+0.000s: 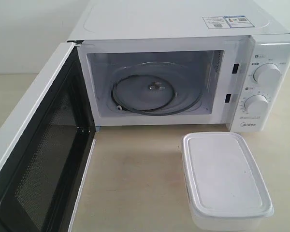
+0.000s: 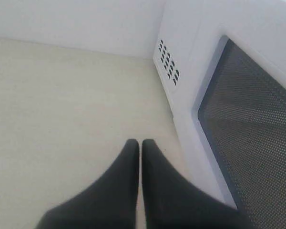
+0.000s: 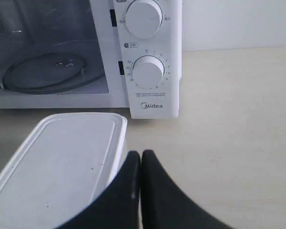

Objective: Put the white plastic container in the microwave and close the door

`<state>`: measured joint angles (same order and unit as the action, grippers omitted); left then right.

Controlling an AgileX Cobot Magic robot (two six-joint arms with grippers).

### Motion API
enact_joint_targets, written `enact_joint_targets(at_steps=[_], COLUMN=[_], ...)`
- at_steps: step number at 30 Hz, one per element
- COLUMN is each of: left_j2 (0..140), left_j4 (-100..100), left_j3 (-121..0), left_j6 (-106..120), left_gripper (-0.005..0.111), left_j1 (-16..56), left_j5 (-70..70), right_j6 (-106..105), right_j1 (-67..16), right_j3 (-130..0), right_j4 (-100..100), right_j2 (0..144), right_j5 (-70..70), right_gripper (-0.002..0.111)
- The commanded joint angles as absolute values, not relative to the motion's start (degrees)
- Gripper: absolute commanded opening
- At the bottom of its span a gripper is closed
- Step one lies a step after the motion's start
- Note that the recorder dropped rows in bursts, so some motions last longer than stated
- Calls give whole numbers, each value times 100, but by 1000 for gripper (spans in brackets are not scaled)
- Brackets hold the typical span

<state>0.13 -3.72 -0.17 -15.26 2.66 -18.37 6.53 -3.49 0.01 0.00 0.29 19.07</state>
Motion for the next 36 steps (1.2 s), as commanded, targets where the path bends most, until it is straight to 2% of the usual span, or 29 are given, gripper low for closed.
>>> enact_joint_targets(at_steps=[1,5,11,17,20,22,23,25,28,31,36], left_j2=[0,0,0,0,0,0,0,0,0,0,0], left_j4=[-361,-361,-361,-361,-361,-361,-361,-361,-361,-361,-361], left_j3=[0,0,0,0,0,0,0,0,0,0,0], left_j6=[-1547,-1547,-1547,-1547,-1547,-1547,-1547,-1547,-1547,-1547,-1547], left_gripper=[4,4,4,4,4,4,4,4,4,4,4], left_j1=[258,258,258,258,258,258,258,258,258,258,258], left_j5=[-1803,-1803,-1803,-1803,-1803,-1803,-1803,-1803,-1803,-1803,-1803], right_j6=[651,266,273,603,1188,1555,1588,1551,1228,1175,928], right_j1=[-319,-319,-319,-319,-319,-319,-319,-319,-319,-319,-319], right_j3=[0,0,0,0,0,-159,-393,-1513,-3002,-4129,-4591], right_j4=[-41,-66,-50,-50,-50,100,167,290,237,237,220], right_j2=[0,0,0,0,0,0,0,24,837,1829,2675], right_j5=[1845,1266,-472,-2725,-5020,-5627,-5379,-3552,-630,1666,3012], right_gripper=[0,0,0,0,0,0,0,0,0,0,0])
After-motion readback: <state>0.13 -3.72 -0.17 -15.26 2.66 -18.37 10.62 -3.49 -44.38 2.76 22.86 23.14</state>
